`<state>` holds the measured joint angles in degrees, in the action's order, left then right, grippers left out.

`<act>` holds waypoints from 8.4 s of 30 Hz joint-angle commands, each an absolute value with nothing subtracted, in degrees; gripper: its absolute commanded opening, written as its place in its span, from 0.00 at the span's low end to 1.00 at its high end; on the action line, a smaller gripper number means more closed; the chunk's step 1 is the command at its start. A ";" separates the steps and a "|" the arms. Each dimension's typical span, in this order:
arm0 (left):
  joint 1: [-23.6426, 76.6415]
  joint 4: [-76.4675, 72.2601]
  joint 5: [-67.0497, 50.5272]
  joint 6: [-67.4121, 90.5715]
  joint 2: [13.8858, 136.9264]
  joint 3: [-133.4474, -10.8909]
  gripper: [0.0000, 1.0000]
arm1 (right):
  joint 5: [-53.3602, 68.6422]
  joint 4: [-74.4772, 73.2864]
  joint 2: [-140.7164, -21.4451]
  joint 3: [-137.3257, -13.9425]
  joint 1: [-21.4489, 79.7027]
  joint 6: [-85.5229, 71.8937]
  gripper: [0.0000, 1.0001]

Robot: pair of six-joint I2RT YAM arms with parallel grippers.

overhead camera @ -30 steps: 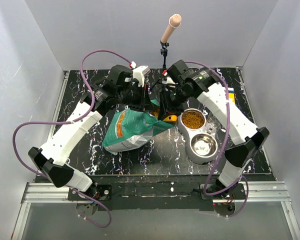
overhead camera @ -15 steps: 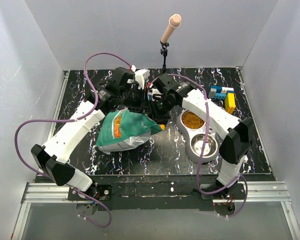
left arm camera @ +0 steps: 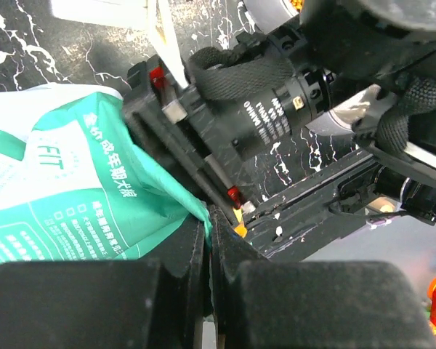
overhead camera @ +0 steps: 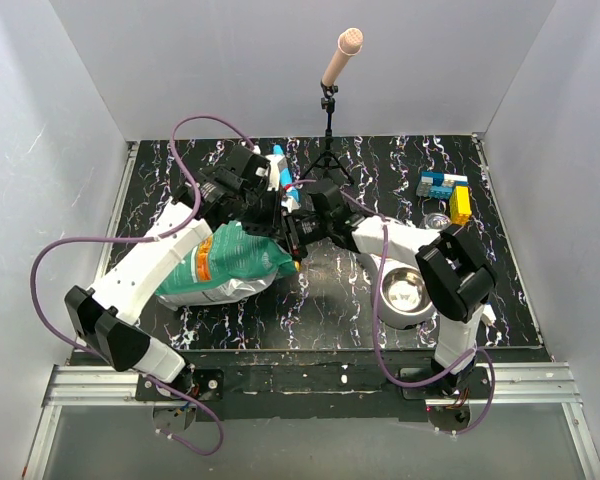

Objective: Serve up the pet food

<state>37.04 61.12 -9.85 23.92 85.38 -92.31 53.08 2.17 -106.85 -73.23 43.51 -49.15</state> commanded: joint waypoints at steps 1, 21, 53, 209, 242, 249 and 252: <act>39.55 43.16 -17.50 27.07 76.21 -95.72 0.00 | 62.75 41.88 -103.55 -65.76 42.81 -69.32 0.01; 39.55 46.84 3.69 19.95 69.26 -98.96 0.00 | 60.91 6.80 -73.22 -53.17 32.52 -55.73 0.01; 39.55 41.84 -4.48 22.50 70.40 -97.21 0.00 | 57.73 -16.46 -74.01 -57.59 29.00 -52.46 0.01; 39.46 47.55 7.98 21.09 71.28 -97.82 0.00 | 57.84 -2.28 -26.72 -35.25 3.96 -78.75 0.01; 39.55 48.87 8.70 17.84 70.40 -100.28 0.00 | 27.43 -16.35 -18.19 -25.41 -1.14 -73.74 0.01; 39.55 49.57 8.61 17.58 69.52 -100.20 0.00 | 24.96 -16.61 -19.95 -23.38 -1.41 -71.28 0.01; 39.55 49.39 8.61 17.40 69.43 -100.28 0.00 | 25.13 -16.17 -19.78 -21.80 -1.58 -70.84 0.01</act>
